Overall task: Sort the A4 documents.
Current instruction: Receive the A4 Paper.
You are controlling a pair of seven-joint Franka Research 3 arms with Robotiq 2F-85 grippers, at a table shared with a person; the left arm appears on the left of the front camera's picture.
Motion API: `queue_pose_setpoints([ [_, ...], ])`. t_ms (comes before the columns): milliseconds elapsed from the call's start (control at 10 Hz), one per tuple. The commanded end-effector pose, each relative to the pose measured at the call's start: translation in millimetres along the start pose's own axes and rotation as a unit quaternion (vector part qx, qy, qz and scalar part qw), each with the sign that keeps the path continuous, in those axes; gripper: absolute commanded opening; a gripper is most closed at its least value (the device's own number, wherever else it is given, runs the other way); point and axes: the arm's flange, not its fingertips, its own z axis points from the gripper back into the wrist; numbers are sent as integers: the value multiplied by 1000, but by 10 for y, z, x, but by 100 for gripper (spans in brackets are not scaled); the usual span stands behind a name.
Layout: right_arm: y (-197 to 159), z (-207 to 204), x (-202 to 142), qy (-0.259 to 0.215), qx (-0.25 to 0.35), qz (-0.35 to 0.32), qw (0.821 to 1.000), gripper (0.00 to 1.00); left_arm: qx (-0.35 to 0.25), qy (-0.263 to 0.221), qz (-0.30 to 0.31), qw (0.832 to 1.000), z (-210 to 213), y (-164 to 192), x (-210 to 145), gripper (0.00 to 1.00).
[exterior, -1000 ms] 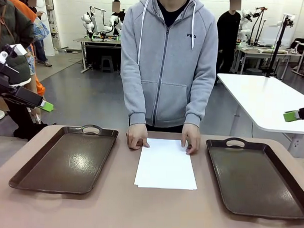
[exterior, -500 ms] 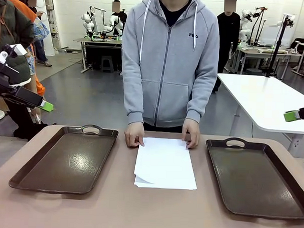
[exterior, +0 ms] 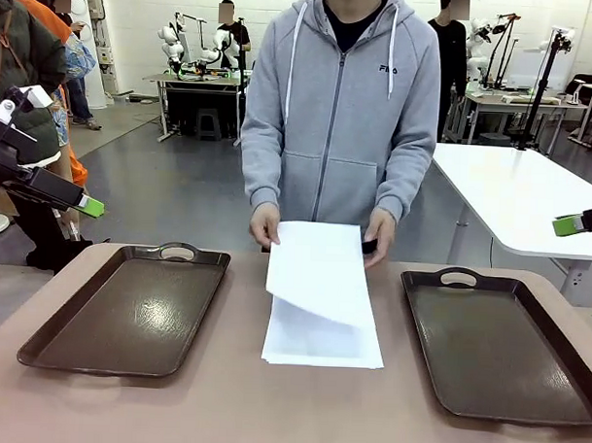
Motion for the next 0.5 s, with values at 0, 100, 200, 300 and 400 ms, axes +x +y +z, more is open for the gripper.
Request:
queue_pose_setpoints([
  [0,-18,-25,-7,-1,5,2,1000,100,0,1,-2,1000,-2,1,0,100],
  [100,-18,-25,-7,-1,5,2,1000,100,0,1,-2,1000,-2,1,0,100],
  [200,-18,-25,-7,-1,5,2,1000,100,0,1,-2,1000,-2,1,0,100],
  [300,-18,-25,-7,-1,5,2,1000,100,0,1,-2,1000,-2,1,0,100],
  [400,-18,-25,-7,-1,5,2,1000,100,0,1,-2,1000,-2,1,0,100],
])
